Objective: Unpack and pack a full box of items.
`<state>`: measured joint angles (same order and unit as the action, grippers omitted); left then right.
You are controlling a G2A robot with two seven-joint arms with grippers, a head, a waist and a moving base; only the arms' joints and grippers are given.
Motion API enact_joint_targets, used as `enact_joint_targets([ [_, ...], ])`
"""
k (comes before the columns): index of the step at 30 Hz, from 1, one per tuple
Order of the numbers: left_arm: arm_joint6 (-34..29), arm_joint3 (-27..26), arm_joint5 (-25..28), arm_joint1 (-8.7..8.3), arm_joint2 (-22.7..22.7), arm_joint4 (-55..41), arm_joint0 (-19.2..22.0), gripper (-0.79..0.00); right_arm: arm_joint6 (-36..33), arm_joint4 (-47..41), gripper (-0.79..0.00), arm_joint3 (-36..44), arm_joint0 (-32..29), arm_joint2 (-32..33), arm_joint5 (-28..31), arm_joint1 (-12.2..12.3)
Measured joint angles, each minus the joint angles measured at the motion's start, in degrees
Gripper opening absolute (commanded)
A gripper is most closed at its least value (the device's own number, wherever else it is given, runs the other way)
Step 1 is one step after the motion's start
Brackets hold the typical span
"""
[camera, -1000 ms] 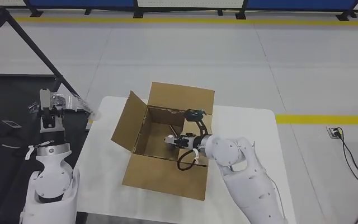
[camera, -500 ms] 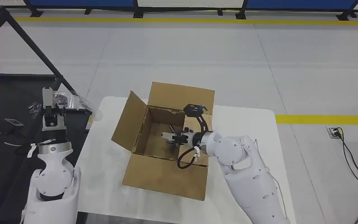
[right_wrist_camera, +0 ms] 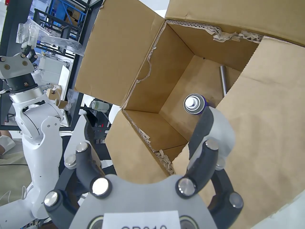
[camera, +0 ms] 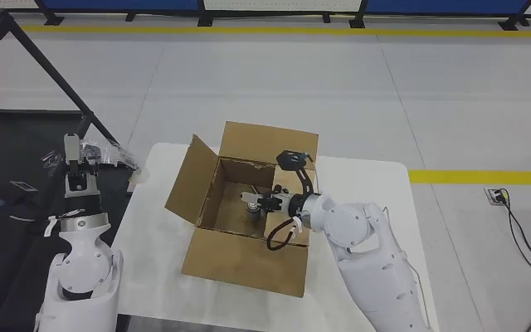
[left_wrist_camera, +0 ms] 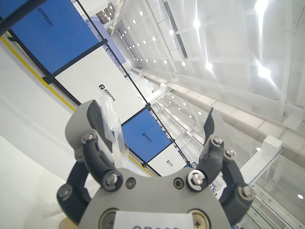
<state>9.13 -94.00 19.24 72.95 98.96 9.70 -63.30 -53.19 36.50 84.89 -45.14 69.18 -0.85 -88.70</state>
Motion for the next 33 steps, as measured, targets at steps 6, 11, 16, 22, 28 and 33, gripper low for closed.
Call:
enact_joint_targets([
  [6, 0.7, 0.7, -0.9, -0.01, 0.4, 0.8, 0.5, 0.000, 6.7, -4.1, 0.000, -7.4, 5.8, -6.6, 3.7, -1.7],
  [11, 0.5, 0.7, -1.4, -0.01, 0.8, 0.7, -0.5, 0.000, 12.8, -7.9, 0.000, -18.0, 15.6, -15.0, 1.6, -5.0],
  [16, 2.3, 1.1, -2.2, 0.16, 0.8, 0.6, -1.5, 0.000, 19.5, -15.4, 0.000, -27.8, 22.6, -21.0, 6.0, -8.9],
  [22, 5.3, 0.9, -3.7, 0.38, 1.3, 0.5, -1.7, 0.000, 22.7, -21.8, 0.000, -36.6, 29.9, -27.4, 8.3, -13.9],
  [28, 5.7, 1.3, -3.6, 0.48, 1.1, 1.0, -2.0, 0.000, 23.2, -26.2, 0.000, -43.6, 35.4, -32.1, 12.4, -18.8],
  [33, 6.2, 1.5, -3.0, 0.60, 1.1, 0.5, -2.2, 0.000, 19.8, -27.7, 0.000, -50.0, 39.4, -35.6, 11.2, -22.8],
])
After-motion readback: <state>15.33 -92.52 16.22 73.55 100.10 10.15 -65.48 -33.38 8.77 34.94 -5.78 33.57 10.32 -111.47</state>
